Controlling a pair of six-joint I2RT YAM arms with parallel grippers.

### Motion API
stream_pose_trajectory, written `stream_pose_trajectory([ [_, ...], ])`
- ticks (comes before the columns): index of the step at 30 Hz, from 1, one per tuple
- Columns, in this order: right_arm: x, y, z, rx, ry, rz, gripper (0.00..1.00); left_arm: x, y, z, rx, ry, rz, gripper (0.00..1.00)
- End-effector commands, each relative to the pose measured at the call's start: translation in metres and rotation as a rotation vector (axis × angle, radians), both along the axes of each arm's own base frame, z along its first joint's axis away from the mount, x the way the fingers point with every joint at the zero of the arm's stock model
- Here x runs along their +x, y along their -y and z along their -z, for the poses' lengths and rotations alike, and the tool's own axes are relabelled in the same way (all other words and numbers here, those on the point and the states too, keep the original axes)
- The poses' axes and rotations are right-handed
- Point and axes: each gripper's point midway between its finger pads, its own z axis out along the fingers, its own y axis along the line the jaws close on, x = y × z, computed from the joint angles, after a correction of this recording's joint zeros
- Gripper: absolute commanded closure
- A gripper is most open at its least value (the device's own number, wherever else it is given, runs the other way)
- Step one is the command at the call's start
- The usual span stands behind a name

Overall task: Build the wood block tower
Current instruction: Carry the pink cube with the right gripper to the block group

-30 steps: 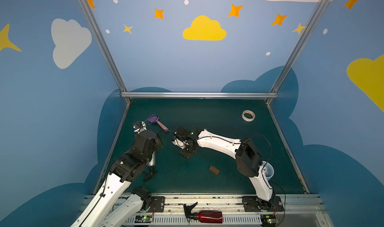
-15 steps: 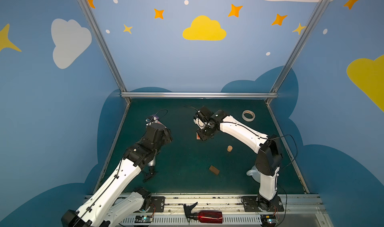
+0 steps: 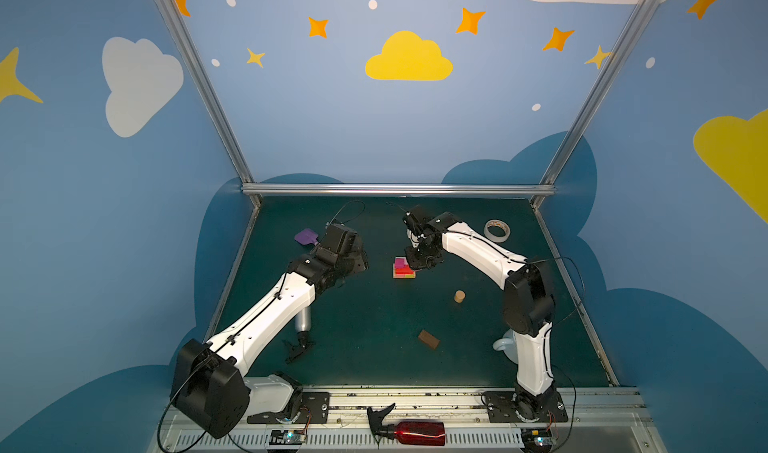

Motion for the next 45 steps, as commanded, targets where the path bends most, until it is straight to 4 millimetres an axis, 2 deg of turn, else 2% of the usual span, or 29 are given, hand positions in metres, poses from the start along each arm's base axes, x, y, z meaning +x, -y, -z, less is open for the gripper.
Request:
stream_pose_trajectory([
  [1,0.012,0.000,-0.001,0.008,0.001,0.074,0.98,0.006,0.008,-0.005,-0.019,0.005,0.034,0.39],
  [8,0.024,0.001,0.002,0.028,0.001,0.127,0.98,0.011,0.014,0.003,-0.017,-0.014,0.049,0.39],
  [15,0.030,-0.007,0.005,0.051,-0.014,0.131,0.96,0.012,0.017,0.008,-0.021,-0.030,0.059,0.39],
  [20,0.033,-0.009,0.009,0.052,-0.016,0.132,0.93,0.012,0.017,0.010,-0.018,-0.035,0.060,0.39],
  [45,0.035,-0.016,0.019,0.065,-0.043,0.137,0.89,0.013,0.018,0.012,-0.008,-0.046,0.070,0.40],
])
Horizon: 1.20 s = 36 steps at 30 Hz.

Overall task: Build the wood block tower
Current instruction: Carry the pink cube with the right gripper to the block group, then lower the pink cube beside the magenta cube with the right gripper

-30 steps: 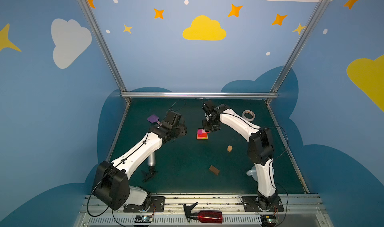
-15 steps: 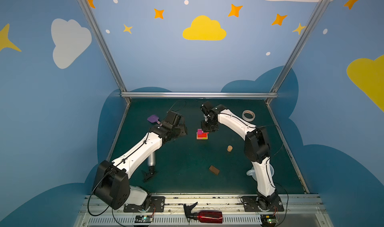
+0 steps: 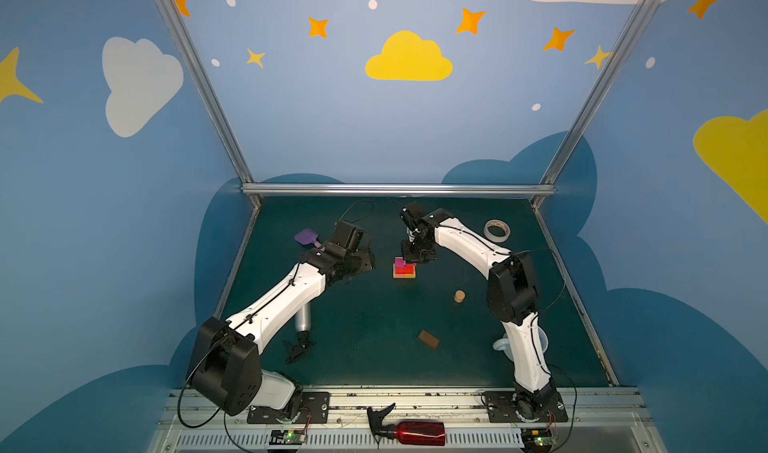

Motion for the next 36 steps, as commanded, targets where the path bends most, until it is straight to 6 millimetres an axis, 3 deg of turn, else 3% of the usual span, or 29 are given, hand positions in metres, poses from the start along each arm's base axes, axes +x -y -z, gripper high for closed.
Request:
stream_pose_trajectory([
  [1,0.0045,-0.0019,0.0010,0.006,-0.005,0.012,0.89,0.0052,0.0004,-0.0086,0.002,0.016,0.005,0.40],
  [36,0.0027,-0.0053,0.0050,0.012,-0.022,0.018,0.78,0.0021,0.0000,-0.0085,0.001,0.010,0.011,0.40],
])
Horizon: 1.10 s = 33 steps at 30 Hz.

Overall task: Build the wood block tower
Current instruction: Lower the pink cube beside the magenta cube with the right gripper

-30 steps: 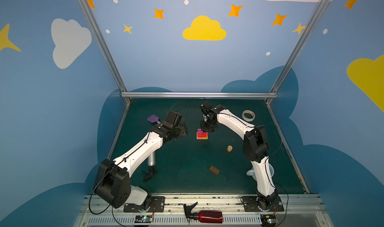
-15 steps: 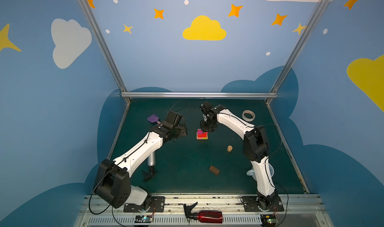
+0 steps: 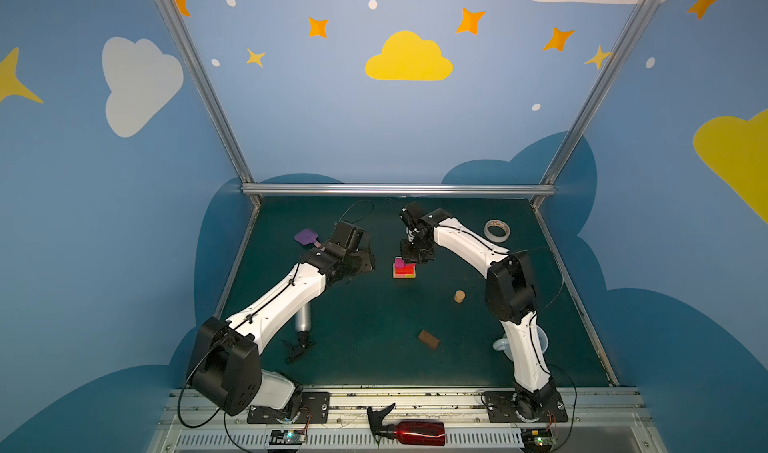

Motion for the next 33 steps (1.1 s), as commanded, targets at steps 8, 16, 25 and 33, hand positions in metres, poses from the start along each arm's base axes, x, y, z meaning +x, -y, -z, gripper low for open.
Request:
stream_pose_trajectory([
  [8,0.0020,-0.0010,0.0028,-0.006,-0.009,0.006,0.74,0.0030,-0.0002,-0.0088,0.001,0.012,0.007,0.40],
  [16,0.0021,0.0006,0.0012,-0.013,-0.005,0.007,0.71,0.0024,-0.0002,-0.0079,0.002,0.009,0.008,0.40],
  [25,0.0019,-0.0007,0.0022,-0.011,-0.006,0.005,0.64,0.0022,0.0001,-0.0080,0.002,0.009,0.010,0.40],
  [33,0.0017,-0.0002,-0.0002,-0.010,-0.003,0.008,0.62,0.0022,0.0000,-0.0086,0.001,0.009,0.011,0.41],
])
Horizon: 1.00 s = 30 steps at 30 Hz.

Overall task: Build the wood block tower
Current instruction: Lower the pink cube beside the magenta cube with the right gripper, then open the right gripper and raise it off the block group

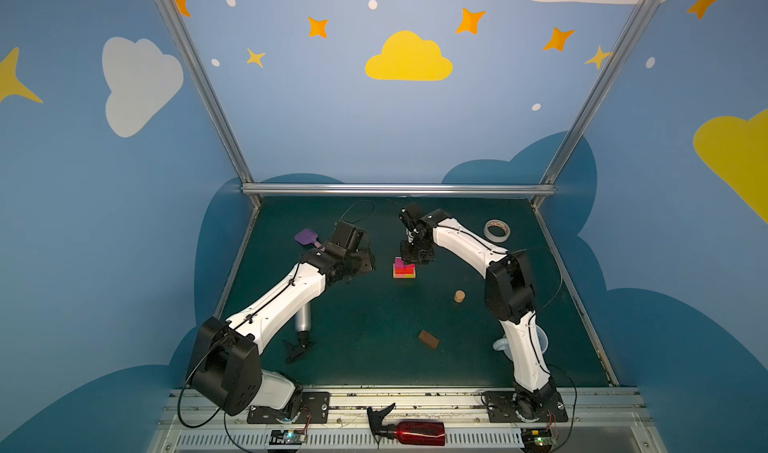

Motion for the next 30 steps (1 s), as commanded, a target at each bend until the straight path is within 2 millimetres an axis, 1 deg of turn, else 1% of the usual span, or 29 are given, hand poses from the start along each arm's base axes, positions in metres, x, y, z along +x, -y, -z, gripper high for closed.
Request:
stream_pose_trajectory([
  [1,0.002,0.000,-0.006,-0.004,0.006,0.007,0.62,0.003,0.000,-0.009,0.000,0.014,0.006,0.41],
  [5,0.002,0.001,-0.010,-0.006,0.014,0.009,0.61,0.004,0.000,-0.011,-0.002,0.017,0.006,0.41],
  [14,0.001,0.004,-0.027,-0.002,0.046,0.010,0.61,0.005,0.003,-0.011,-0.013,0.015,0.012,0.41],
  [21,-0.004,0.006,-0.046,0.023,0.077,0.000,0.60,0.006,0.007,-0.011,-0.024,0.010,0.022,0.41],
  [23,-0.007,0.004,-0.050,0.051,0.082,-0.009,0.60,0.008,0.011,-0.012,-0.031,0.010,0.043,0.42],
  [25,-0.009,0.000,-0.056,0.097,0.091,-0.025,0.60,0.009,0.017,-0.010,-0.040,0.006,0.076,0.46],
  [27,-0.012,-0.004,-0.060,0.153,0.085,-0.041,0.60,0.012,0.025,-0.007,-0.051,-0.002,0.111,0.46],
  [30,-0.014,-0.003,-0.063,0.221,0.083,-0.051,0.62,0.017,0.036,0.002,-0.056,-0.034,0.160,0.47],
])
